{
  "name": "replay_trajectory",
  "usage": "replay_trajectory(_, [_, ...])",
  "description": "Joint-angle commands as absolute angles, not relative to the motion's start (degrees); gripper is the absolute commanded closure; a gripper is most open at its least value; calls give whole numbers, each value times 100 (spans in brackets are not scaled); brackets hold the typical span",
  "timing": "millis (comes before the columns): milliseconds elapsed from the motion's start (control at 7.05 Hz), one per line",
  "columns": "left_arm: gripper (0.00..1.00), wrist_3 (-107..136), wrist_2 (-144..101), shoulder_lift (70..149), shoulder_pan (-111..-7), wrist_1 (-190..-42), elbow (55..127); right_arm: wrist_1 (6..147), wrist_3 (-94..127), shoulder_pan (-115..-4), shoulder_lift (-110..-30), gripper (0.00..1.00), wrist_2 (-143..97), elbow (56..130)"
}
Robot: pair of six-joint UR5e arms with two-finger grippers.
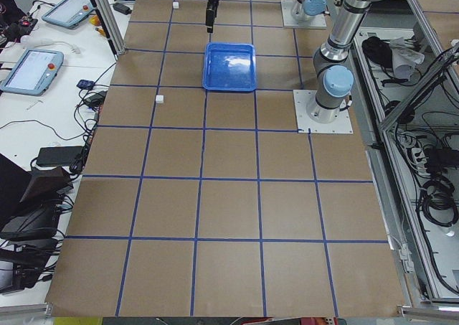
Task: Assemble white blocks and place on blue tray
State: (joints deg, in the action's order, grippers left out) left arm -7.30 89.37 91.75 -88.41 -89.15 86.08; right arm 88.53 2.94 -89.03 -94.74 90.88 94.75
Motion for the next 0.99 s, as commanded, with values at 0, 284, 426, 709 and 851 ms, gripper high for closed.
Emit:
replay_trajectory(0, [0,-554,8956,9936,-8833,-8799,8247,8859,290,-8903,-9457,0,9105,9475])
replay_trajectory(284, [0,-615,8921,11069,-8824,-8754,7264,8965,282,-8825,-9404,0,9088,9396])
replay_trajectory(426, [0,-624,8912,11527,-8763,-8710,7007,9000,81,-8737,-9361,0,9070,9396])
replay_trajectory(709, [1,-668,8938,12310,-8473,-8002,6961,9226,-1397,-7968,-8915,0,8626,9352])
replay_trajectory(851, [1,-703,8965,12548,-8455,-7746,6978,9672,-2276,-7502,-8677,0,8117,9325])
